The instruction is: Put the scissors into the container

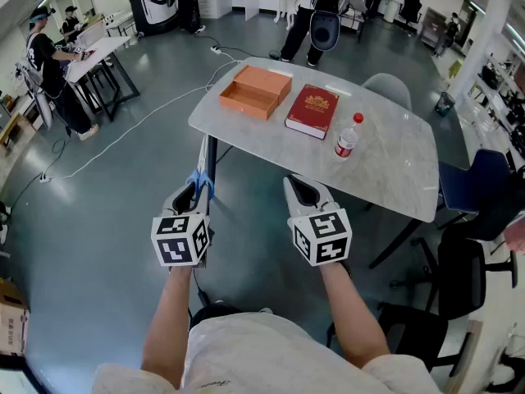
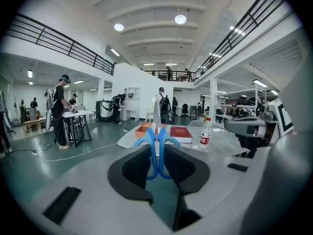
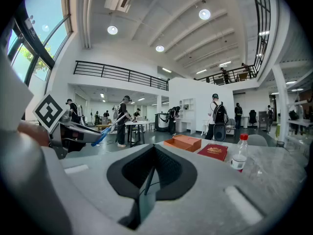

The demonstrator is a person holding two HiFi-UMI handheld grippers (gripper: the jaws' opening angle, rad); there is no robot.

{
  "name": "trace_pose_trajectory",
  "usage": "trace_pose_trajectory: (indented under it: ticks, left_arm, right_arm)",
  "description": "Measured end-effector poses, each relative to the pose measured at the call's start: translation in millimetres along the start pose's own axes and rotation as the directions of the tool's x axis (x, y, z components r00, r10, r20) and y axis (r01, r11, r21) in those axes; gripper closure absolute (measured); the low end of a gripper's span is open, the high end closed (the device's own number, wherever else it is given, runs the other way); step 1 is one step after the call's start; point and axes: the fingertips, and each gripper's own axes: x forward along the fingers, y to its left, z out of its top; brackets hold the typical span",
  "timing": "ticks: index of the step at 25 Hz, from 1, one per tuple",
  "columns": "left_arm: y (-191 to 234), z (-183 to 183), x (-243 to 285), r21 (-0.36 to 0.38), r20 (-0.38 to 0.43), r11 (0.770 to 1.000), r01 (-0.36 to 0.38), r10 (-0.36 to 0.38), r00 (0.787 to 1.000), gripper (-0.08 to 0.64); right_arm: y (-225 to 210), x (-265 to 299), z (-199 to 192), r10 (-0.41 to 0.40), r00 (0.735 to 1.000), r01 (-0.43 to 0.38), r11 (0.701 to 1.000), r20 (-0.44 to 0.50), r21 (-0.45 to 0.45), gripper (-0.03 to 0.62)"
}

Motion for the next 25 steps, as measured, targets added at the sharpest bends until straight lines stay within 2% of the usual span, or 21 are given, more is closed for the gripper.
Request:
trace_pose_trajectory:
  ticks: [12,25]
  left_arm:
    - [5,3,25,-0.005,-0.027,1.000,0.023,-0.024,0.999,0.476]
    - [47,30,116,0.020,-0.061,0.996,0.091,-0.090,0.994,0.476]
  right_arm:
    - [-13,23,-3,-0.012,1.000,0.013,1.000,-0.021,0.022,0.588]
    - [-37,115,15,-0.054,0.998,0.054,0.998,-0.042,0.013,0.588]
